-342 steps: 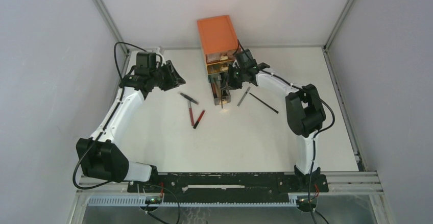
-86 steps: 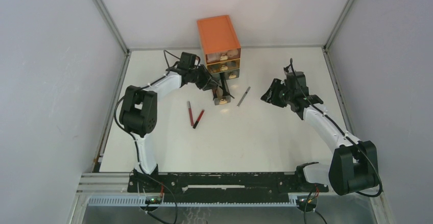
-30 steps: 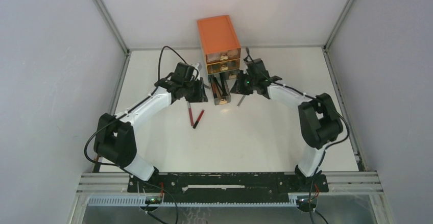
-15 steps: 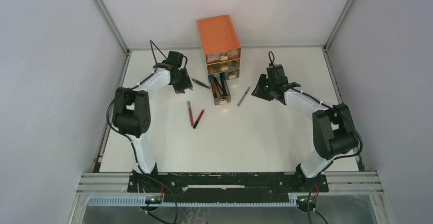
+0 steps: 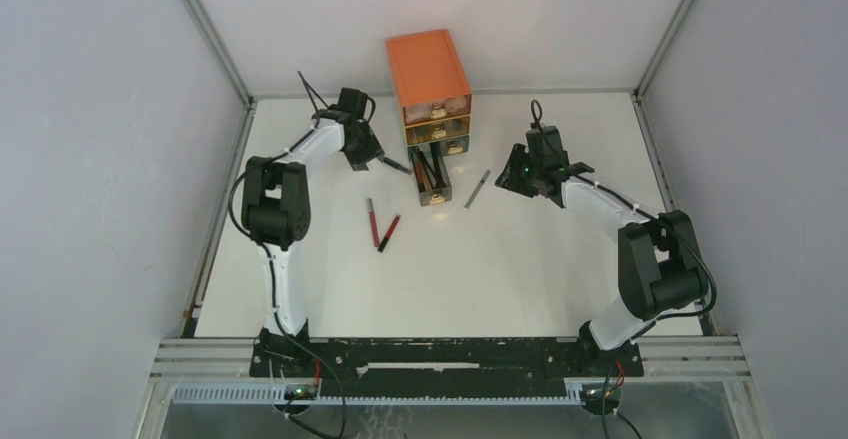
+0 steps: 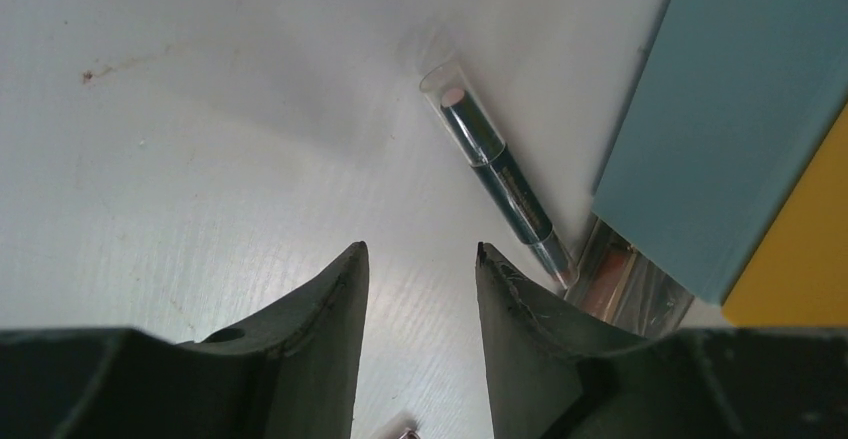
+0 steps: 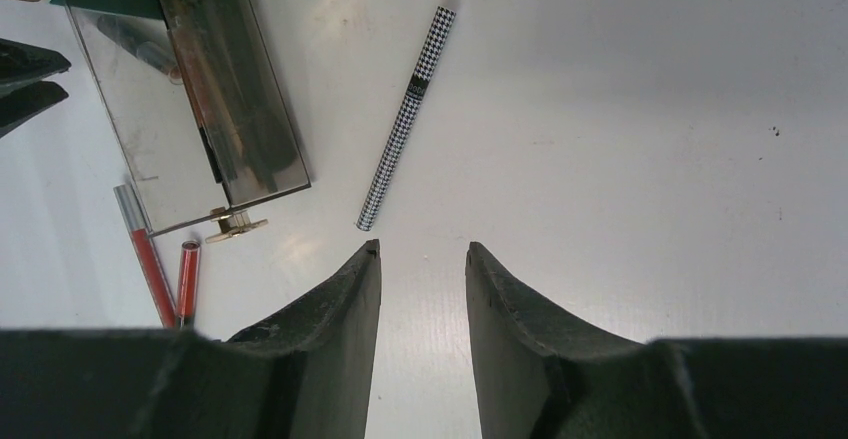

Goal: Organize the makeup
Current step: Pick up the makeup from the center of the board.

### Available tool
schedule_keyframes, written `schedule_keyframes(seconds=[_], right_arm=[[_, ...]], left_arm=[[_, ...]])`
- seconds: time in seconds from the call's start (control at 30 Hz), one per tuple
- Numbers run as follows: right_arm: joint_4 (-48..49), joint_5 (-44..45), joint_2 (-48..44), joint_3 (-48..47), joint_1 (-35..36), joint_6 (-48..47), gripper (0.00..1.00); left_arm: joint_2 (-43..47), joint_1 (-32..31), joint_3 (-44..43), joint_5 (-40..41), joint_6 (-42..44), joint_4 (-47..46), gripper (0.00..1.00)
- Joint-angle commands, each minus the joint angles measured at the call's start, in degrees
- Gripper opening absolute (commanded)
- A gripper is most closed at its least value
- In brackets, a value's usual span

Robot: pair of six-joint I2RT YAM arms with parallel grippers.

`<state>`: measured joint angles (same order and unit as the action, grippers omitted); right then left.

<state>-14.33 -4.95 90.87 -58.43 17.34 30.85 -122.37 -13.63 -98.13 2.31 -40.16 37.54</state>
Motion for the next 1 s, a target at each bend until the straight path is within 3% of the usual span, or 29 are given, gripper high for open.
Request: schedule_keyframes(seconds=[0.0, 0.27, 0.53, 0.73, 0.97], right_arm=[[1.2, -0.1, -0.9, 0.0, -0.1, -0.4, 0.44], [0.9, -0.8, -0.9, 0.0, -0.2, -1.0, 0.44], [0.9, -1.4, -0.7, 0.0, -0.4, -1.3, 0.44], [1.1, -1.8, -0.8, 0.3, -0.8, -1.4, 0.44], [1.6, -2.6, -0.8, 0.3, -1.3, -1.3, 0.43]], left_arm=[[-2.0, -0.1, -5.3, 1.2, -3.1, 0.3, 0.49], [-5.5, -1.3, -9.1, 2.6, -5.2, 2.0, 0.49], [-12.1, -2.9, -19.4, 6.9, -6.7, 10.5, 0.49], [-14.3, -3.1, -20.4, 8.3, -7.6, 12.4, 0.49], [-12.3, -2.9, -16.5, 7.9, -6.1, 12.1, 0.33]])
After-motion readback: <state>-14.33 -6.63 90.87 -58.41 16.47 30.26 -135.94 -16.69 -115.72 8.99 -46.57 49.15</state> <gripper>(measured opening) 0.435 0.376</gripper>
